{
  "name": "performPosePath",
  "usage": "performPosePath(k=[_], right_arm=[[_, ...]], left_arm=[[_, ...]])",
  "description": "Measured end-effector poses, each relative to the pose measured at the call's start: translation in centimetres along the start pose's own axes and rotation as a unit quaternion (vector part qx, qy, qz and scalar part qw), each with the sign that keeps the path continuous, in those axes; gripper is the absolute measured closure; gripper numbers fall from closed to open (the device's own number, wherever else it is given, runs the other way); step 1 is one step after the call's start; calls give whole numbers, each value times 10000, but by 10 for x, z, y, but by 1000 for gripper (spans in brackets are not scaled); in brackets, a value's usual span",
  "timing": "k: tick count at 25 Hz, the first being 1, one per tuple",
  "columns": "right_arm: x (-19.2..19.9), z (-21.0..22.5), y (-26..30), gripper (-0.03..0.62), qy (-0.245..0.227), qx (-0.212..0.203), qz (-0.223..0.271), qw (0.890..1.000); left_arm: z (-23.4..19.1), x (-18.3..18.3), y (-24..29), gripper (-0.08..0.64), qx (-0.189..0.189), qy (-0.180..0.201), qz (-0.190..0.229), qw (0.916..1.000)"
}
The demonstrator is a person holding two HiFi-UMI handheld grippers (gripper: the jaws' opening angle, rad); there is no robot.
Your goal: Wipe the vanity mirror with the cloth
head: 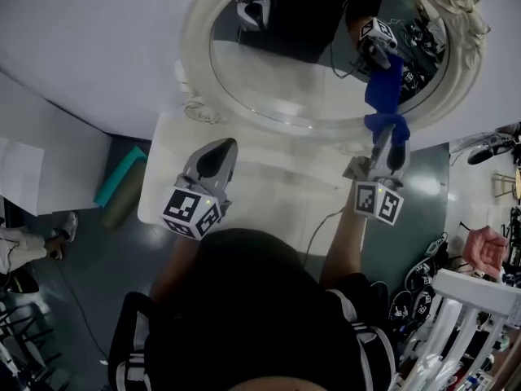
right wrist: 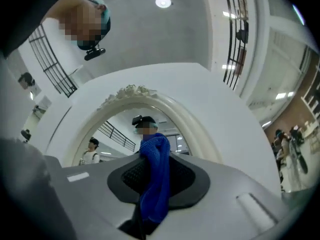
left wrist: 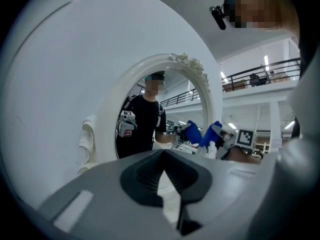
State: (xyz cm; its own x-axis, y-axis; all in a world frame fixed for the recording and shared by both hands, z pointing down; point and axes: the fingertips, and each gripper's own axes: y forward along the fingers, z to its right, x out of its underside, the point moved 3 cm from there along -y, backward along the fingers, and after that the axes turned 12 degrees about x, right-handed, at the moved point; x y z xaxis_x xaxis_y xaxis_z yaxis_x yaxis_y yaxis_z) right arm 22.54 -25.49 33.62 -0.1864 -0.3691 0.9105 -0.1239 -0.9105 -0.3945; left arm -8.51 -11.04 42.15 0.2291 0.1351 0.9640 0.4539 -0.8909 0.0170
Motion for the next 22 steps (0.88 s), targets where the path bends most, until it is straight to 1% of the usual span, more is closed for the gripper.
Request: performPosePath(k=[1,3,7,12,14,18,22], right_arm=[[-5,5,6,517,-136,142,76,9998],[-8,14,16,517,-235,395,132,9989],[-1,24,28,517,-95,693,9,9976],[0,31,25,517,93,1042,-93,9945],[3,31,31,517,171,1062,-144,9941],[7,22,47,517,260,955,-137,9950],[6,19,53,514,571,975,133,9935]], left_arm=[[0,0,1,551,9,0,4,10000],[1,-1,3,551,33,5,6,10000],[2,-2,5,551,37,30,-12,10000],[-3,-1,5,551,-34,20,-33,10000],[-4,-1,4,551,-33,16,-46,10000],[-1,0,5,551,0,5,-59,10000],[0,3,7,551,13,-17,-87,10000]])
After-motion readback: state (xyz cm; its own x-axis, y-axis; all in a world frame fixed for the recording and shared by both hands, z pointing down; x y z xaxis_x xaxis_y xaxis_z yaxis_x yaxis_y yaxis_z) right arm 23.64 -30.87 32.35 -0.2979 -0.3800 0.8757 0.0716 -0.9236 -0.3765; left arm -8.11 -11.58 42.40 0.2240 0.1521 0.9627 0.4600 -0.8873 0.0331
